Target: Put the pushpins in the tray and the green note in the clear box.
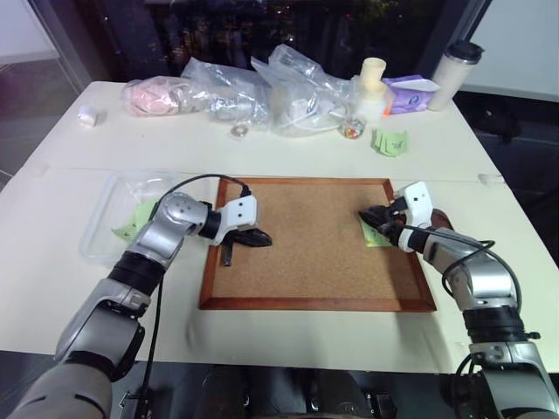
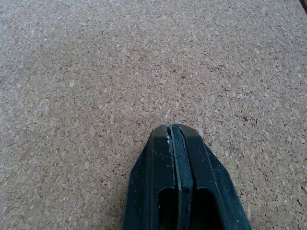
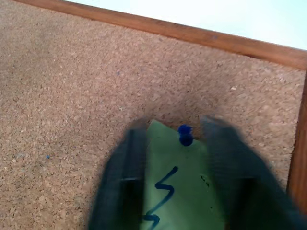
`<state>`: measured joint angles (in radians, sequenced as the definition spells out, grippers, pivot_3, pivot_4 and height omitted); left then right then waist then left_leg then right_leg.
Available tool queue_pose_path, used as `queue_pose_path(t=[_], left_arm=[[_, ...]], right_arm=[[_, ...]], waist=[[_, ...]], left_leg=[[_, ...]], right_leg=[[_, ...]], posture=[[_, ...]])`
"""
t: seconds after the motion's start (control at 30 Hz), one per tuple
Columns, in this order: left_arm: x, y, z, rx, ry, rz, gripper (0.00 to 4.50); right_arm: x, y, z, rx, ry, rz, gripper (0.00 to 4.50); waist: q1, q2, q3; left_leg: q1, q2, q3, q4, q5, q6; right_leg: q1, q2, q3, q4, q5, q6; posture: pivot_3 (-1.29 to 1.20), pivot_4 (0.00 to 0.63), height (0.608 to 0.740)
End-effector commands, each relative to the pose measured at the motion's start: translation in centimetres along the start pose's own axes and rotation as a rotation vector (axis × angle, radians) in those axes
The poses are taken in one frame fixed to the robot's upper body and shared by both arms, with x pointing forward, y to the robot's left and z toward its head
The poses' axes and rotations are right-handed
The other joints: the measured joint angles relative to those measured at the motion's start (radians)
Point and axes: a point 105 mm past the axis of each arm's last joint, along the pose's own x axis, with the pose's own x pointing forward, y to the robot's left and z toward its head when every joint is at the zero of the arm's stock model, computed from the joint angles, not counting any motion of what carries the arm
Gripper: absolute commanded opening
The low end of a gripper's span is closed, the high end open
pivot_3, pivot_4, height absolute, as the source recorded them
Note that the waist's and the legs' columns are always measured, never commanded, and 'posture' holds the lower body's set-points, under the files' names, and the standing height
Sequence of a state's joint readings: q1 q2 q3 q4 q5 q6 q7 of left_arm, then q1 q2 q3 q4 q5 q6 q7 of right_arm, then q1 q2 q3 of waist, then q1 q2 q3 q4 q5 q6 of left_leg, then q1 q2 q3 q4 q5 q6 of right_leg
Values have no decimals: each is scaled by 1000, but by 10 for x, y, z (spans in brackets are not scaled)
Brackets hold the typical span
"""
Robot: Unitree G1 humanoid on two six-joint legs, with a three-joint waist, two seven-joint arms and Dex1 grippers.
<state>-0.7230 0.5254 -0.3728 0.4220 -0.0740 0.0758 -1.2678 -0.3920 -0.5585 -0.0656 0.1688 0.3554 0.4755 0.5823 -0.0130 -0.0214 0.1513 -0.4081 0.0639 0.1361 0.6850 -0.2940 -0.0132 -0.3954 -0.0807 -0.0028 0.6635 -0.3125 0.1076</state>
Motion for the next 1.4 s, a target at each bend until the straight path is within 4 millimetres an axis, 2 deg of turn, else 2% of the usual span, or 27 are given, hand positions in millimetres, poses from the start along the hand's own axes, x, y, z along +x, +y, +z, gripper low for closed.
queue_pose_path(t=[0.03,0.23,0.53,0.83,0.93,1.13,1.3,1.4], left_arm=[[-4,-1,-23,-58,86,40,0],[-4,-1,-25,-56,100,42,0],[-4,-10,-40,-28,192,1,0],[0,-11,-41,-44,184,6,0],[1,-11,-41,-43,184,4,0],[-1,-10,-40,-40,182,12,0],[-1,-8,-39,-38,176,21,0],[0,-6,-37,-36,172,23,0]], right_arm=[[-2,-4,12,-6,-50,-15,31],[-5,-5,18,11,-93,-36,31],[-15,-11,34,33,-202,-104,31],[-19,-8,32,41,-213,-126,31],[-23,-13,34,42,-228,-164,31],[-52,-45,36,41,-251,-335,31],[-80,-59,15,49,-180,-409,31],[-83,-60,3,58,-141,-419,31]], waist=[[0,0,0],[0,0,0],[-1,2,-1],[-4,8,-5],[-4,9,-6],[-1,9,-6],[-3,10,-7],[-4,10,-7]], left_leg=[[0,0,0,0,0,0],[0,0,0,0,0,0],[0,0,0,0,0,0],[2,0,0,0,0,0],[2,0,0,0,0,0],[2,0,-1,0,0,0],[2,0,-1,0,0,0],[3,0,-1,0,0,0]], right_leg=[[0,0,0,0,0,0],[0,0,0,0,0,0],[0,0,0,0,0,0],[2,0,0,0,0,0],[2,0,0,0,0,0],[2,0,0,0,0,0],[2,0,0,0,0,0],[3,0,1,0,0,0]], posture=[[0,150,735],[0,150,735],[0,150,735],[0,150,735],[0,150,735],[0,150,735],[0,150,735],[0,150,735]])
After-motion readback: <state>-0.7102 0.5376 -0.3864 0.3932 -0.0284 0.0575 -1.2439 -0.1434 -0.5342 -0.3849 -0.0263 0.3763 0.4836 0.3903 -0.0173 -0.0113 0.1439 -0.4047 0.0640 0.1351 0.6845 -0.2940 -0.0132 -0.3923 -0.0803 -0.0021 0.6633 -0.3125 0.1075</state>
